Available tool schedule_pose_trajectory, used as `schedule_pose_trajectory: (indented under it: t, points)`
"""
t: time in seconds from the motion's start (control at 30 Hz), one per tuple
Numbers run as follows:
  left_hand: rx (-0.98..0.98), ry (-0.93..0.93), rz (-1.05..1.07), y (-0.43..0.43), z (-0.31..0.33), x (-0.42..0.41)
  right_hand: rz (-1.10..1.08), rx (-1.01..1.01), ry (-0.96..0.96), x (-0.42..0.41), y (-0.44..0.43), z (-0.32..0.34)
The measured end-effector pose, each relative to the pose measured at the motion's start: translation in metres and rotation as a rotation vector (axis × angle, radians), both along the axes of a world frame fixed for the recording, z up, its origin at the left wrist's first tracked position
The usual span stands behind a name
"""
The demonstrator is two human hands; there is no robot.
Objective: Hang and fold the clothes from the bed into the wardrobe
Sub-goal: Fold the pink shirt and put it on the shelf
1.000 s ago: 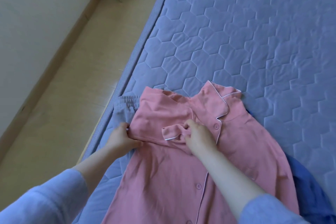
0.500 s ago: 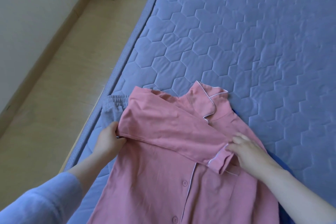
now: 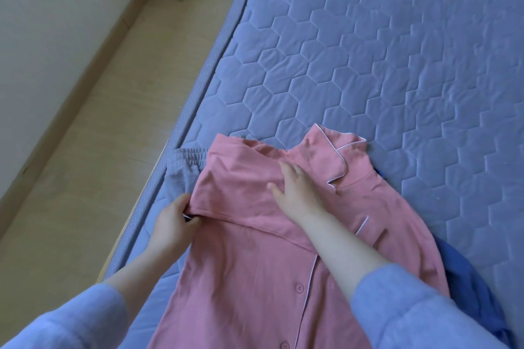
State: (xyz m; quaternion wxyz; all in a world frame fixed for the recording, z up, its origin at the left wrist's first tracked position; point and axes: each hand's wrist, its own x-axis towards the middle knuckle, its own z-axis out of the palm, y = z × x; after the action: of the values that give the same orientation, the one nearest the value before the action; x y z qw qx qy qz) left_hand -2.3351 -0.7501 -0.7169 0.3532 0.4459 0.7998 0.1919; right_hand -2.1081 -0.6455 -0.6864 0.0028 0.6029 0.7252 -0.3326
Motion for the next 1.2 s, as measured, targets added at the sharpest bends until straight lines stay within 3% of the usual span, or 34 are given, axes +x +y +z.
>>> schedule_pose_trajectory:
  t: [0.1,0.23,0.3,0.37,0.53,0.6,0.77,0.87,0.97,1.2]
  points:
    - [0.022,-0.026,-0.002,-0.001,-0.004,-0.004,-0.034,-0.015,-0.044,-0.02,0.018,-0.008]
    - [0.029,-0.069,0.024,-0.001,-0.008,-0.008,-0.183,0.122,0.163,-0.004,0.027,-0.009]
    - [0.025,-0.08,0.053,-0.003,-0.01,-0.01,-0.232,0.166,0.174,0.018,0.027,-0.007]
    - [0.019,-0.09,0.064,-0.003,-0.011,-0.01,-0.241,0.15,0.117,0.04,0.025,-0.006]
    - [-0.001,-0.091,-0.026,-0.004,-0.01,-0.007,-0.143,-0.124,-0.172,0.056,0.024,-0.013]
    - [-0.038,-0.135,-0.074,-0.004,-0.006,-0.007,-0.123,-0.167,-0.196,0.044,0.026,-0.008]
    - [-0.098,-0.196,-0.016,0.016,-0.004,-0.008,-0.073,-0.095,0.018,-0.008,0.037,0.012]
    - [-0.141,-0.187,-0.063,0.021,-0.008,-0.003,-0.216,-0.268,0.183,-0.04,0.052,0.019]
    - [-0.12,-0.158,-0.095,0.021,-0.01,0.001,-0.235,-0.346,0.165,-0.063,0.07,0.015]
    - [-0.123,-0.209,-0.115,0.023,-0.018,-0.005,-0.078,-0.109,0.246,-0.092,0.09,-0.007]
